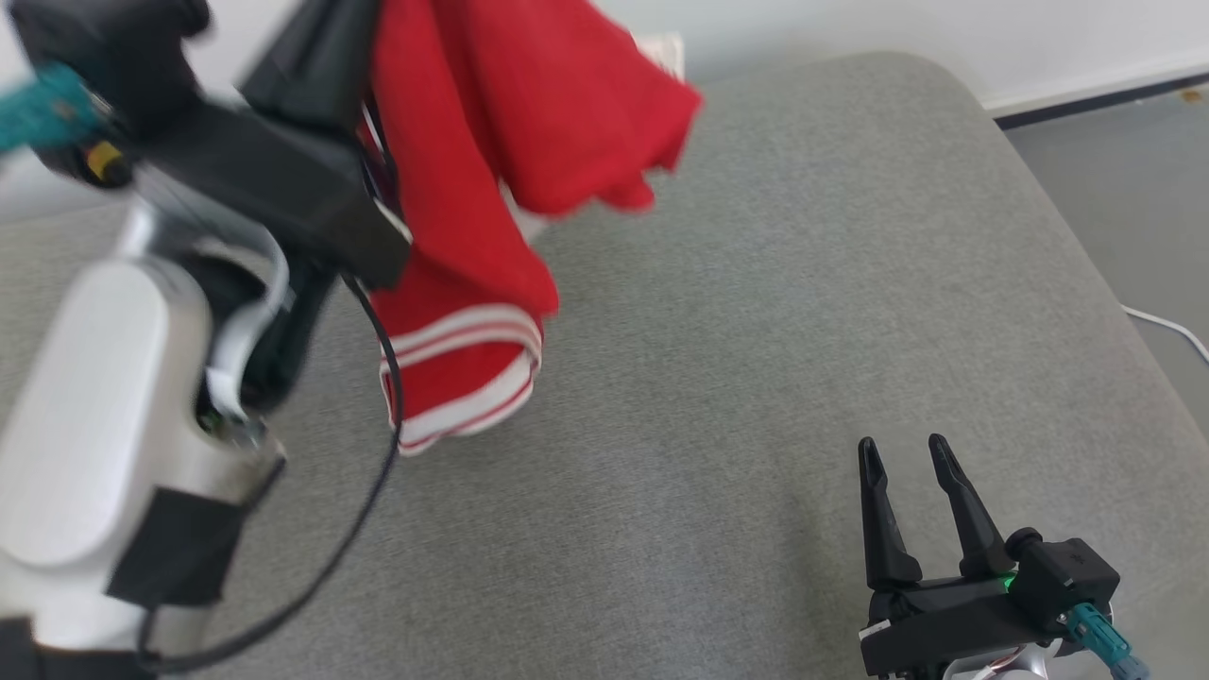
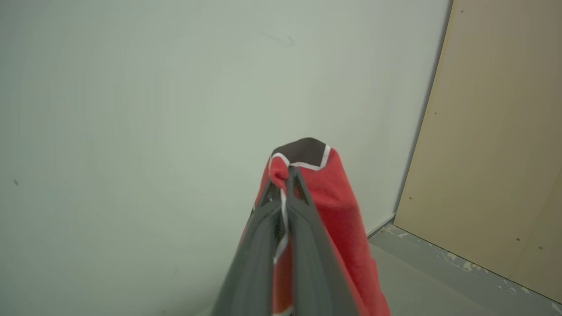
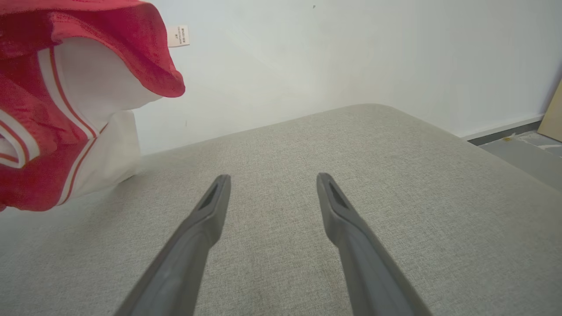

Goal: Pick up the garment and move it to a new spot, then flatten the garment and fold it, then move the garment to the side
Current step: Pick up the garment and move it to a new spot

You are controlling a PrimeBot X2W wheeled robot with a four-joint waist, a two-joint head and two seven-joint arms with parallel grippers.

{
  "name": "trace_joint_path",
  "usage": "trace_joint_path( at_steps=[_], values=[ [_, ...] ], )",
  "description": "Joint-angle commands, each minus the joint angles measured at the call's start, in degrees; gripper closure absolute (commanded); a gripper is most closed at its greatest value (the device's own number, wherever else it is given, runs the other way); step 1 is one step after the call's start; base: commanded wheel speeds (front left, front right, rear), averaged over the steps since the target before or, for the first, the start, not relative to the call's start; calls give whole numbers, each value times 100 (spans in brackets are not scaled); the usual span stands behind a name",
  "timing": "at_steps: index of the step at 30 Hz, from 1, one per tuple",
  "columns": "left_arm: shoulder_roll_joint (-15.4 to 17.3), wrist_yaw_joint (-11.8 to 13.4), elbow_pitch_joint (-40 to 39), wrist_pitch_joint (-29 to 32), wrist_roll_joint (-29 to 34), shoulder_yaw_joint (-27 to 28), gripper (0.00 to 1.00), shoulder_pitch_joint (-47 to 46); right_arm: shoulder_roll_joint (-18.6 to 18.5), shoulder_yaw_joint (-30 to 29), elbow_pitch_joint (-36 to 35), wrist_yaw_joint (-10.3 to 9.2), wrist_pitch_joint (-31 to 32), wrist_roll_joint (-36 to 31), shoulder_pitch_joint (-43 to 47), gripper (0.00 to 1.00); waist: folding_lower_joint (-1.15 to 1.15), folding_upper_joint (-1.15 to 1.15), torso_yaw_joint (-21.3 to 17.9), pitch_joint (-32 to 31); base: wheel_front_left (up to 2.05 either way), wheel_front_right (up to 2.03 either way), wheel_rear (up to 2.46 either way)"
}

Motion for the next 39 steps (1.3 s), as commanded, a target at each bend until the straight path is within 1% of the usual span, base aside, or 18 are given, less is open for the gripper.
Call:
trace_joint_path(
  at_steps=[1,7,12,13,20,21,22,24,26,28,29,33,36,39],
  values=[
    [-49,33,50,-74,2,-67,100,283,4,5,-12,-12,-11,22,-45,0,0,0,-163,99,0,0,0],
    [-141,49,400,-373,3,-260,100,1069,2,4,-25,-12,-11,-41,-39,0,0,0,-149,177,0,0,0],
    [-188,27,1155,-710,-74,-289,100,1658,3,57,-25,-12,-11,-82,-108,0,0,0,-92,227,0,0,0],
    [-188,27,1155,-710,-74,-289,100,1658,3,57,-25,-12,-11,-82,-108,0,0,0,-92,227,0,0,0],
    [-410,-98,2020,-1172,-115,-410,100,2061,3,82,-89,-12,-11,-129,-134,0,0,0,67,153,0,0,0],
    [-461,-105,2062,-1251,-118,-420,45,2054,1,74,-113,-12,-11,-134,-133,0,0,0,106,135,0,0,0],
    [-526,-121,2094,-1332,-132,-445,0,2043,1,43,-141,-12,-11,-136,-128,0,0,0,160,109,0,0,0],
    [-599,-144,2097,-1514,-80,-467,0,1967,4,36,-186,-12,-11,-146,-123,0,0,0,264,54,0,0,0],
    [-598,-146,2071,-1702,6,-464,0,1892,3,36,-224,-12,-11,-177,-112,0,0,0,370,-10,0,0,0],
    [-579,-77,2042,-1882,67,-449,0,1871,3,26,-247,-12,-12,-185,-91,0,0,0,477,-86,0,0,0],
    [-550,-14,1974,-2053,144,-416,0,1883,2,13,-283,-12,-11,-204,-71,0,0,0,571,-166,0,0,0],
    [-377,181,1797,-2303,339,-283,0,2064,3,14,-370,-12,-11,-210,-33,0,0,0,711,-296,0,0,0],
    [-223,349,1673,-2425,437,-138,0,2312,2,39,-418,-12,-11,-218,13,0,0,0,776,-370,0,0,0],
    [-31,503,1560,-2490,663,-24,0,2650,2,42,-448,-12,-11,-222,52,0,0,0,830,-433,0,0,0]
  ],
)
